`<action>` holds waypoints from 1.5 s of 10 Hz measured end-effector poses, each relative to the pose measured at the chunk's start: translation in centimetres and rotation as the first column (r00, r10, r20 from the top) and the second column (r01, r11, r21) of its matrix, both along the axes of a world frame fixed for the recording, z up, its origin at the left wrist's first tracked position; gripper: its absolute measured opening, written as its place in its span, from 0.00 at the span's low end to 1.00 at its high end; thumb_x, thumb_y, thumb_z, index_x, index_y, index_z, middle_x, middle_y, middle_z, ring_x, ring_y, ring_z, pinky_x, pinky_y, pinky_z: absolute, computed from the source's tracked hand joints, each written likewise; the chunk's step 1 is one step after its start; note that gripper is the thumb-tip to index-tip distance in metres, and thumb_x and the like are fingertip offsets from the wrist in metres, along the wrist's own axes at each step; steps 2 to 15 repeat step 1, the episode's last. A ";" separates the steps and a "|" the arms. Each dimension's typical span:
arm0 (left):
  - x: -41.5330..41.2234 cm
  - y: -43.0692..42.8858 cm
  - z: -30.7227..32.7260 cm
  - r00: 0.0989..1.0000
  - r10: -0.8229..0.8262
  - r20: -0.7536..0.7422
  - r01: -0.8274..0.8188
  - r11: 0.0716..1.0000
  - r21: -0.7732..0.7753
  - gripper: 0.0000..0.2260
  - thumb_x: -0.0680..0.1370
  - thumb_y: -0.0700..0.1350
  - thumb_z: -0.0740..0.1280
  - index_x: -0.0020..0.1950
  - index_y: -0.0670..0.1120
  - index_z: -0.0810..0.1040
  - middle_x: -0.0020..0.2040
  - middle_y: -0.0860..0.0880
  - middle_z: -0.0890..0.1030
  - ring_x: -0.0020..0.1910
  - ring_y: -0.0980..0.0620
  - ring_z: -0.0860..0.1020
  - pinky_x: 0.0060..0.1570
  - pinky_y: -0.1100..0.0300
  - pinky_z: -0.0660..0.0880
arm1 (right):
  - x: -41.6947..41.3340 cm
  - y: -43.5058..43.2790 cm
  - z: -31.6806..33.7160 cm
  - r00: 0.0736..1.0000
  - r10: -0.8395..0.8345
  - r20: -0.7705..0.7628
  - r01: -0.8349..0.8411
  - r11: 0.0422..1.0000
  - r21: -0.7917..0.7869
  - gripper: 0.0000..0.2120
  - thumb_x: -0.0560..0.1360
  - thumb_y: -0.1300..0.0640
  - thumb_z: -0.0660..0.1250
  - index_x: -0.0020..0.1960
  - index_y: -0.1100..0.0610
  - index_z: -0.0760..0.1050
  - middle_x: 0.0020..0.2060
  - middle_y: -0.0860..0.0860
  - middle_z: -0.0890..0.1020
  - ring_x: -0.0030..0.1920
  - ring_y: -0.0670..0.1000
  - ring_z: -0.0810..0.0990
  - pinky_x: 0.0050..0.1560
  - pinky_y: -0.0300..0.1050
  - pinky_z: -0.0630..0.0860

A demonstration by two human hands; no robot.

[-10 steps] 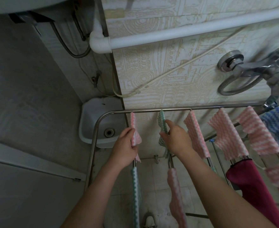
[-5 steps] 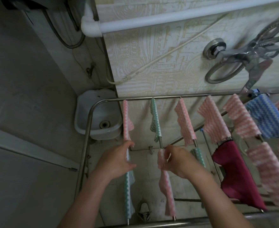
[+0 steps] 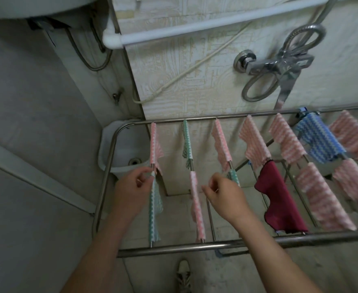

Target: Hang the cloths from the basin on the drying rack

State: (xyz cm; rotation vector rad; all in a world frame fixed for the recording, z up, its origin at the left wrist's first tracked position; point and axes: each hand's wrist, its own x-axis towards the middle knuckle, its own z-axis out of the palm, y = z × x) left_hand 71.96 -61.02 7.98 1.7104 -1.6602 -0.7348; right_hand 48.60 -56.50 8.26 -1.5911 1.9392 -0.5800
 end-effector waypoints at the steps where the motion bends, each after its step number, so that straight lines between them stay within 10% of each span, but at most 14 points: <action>1: 0.0 2.4 3.3 0.967 0.063 -0.248 -0.101 0.985 -0.143 0.14 0.78 0.39 0.64 0.44 0.60 0.79 0.36 0.58 0.81 0.35 0.57 0.77 0.40 0.58 0.76 | -1.8 3.1 1.5 0.990 -0.084 0.115 0.095 0.991 -0.098 0.11 0.76 0.53 0.67 0.37 0.54 0.70 0.30 0.49 0.78 0.33 0.50 0.77 0.37 0.48 0.74; 15: 0.0 2.4 3.3 0.967 0.063 -0.248 -0.101 0.985 -0.143 0.14 0.78 0.39 0.64 0.44 0.60 0.79 0.36 0.58 0.81 0.35 0.57 0.77 0.40 0.58 0.76 | -1.8 3.1 1.5 0.990 -0.084 0.115 0.095 0.991 -0.098 0.11 0.76 0.53 0.67 0.37 0.54 0.70 0.30 0.49 0.78 0.33 0.50 0.77 0.37 0.48 0.74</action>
